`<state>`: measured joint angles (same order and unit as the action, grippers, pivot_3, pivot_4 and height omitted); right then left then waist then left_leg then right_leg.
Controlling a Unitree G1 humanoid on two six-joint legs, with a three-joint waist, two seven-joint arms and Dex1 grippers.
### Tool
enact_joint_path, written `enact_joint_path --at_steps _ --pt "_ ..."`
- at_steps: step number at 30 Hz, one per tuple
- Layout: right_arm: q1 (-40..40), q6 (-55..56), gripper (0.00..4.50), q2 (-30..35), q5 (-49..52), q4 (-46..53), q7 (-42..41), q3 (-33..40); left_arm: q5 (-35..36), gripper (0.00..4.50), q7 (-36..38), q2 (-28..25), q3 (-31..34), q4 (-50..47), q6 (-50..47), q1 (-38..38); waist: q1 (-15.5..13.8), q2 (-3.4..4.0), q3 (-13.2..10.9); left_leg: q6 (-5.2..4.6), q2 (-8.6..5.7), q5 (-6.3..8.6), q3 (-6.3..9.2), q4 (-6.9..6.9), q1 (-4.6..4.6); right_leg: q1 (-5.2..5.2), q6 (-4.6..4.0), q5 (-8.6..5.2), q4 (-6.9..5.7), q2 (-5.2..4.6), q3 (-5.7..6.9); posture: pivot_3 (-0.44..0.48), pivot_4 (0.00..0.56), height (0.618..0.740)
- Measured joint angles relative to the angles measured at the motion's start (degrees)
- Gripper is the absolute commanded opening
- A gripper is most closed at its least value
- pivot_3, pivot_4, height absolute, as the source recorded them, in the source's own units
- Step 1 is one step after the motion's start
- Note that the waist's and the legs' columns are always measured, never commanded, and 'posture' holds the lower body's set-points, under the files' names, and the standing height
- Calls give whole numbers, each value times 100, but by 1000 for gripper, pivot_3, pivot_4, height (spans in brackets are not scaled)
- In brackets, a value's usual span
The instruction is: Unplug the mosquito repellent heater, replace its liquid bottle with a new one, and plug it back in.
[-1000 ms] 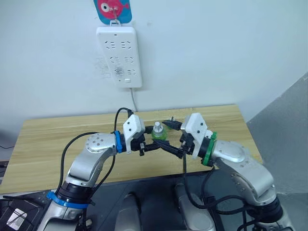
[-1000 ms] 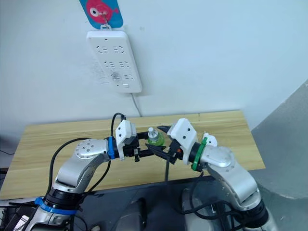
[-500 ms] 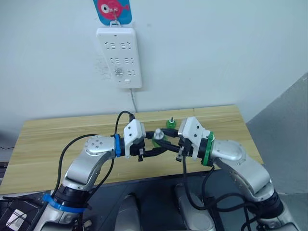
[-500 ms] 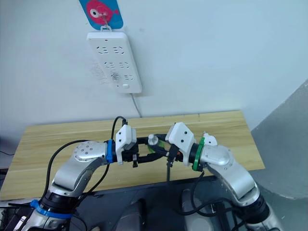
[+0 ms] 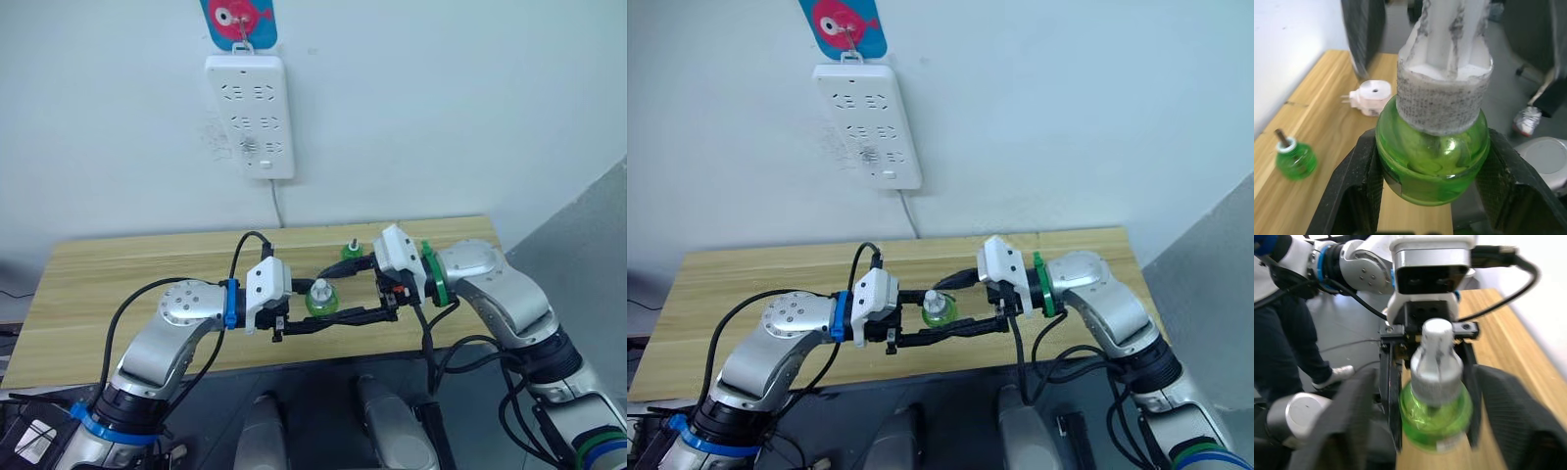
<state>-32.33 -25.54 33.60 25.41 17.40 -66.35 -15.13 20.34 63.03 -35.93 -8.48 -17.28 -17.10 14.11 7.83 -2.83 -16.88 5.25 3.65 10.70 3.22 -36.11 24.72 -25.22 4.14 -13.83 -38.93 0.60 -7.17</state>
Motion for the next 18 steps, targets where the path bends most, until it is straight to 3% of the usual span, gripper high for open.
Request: enact_joint_path --at_steps 4,9,18 --pt "483 -321 4500 187 70 787 512 399 -3 2228 -90 32 13 105 13 6 2 0 4 0 2 0 1 2 0 -2 0 0 -2 1 2 -156 232 740" --pt "759 -828 4500 -422 47 1508 1618 280 -4 2228 -115 129 -8 162 15 28 52 2 6 0 5 0 0 3 -2 -4 -1 1 -6 4 -1 -150 228 740" --pt "717 -692 4500 -834 -554 1136 2295 -216 -5 2228 -114 165 -17 160 15 20 17 -1 13 1 3 -1 -3 2 -1 -3 -1 1 -1 1 -2 -145 224 740"
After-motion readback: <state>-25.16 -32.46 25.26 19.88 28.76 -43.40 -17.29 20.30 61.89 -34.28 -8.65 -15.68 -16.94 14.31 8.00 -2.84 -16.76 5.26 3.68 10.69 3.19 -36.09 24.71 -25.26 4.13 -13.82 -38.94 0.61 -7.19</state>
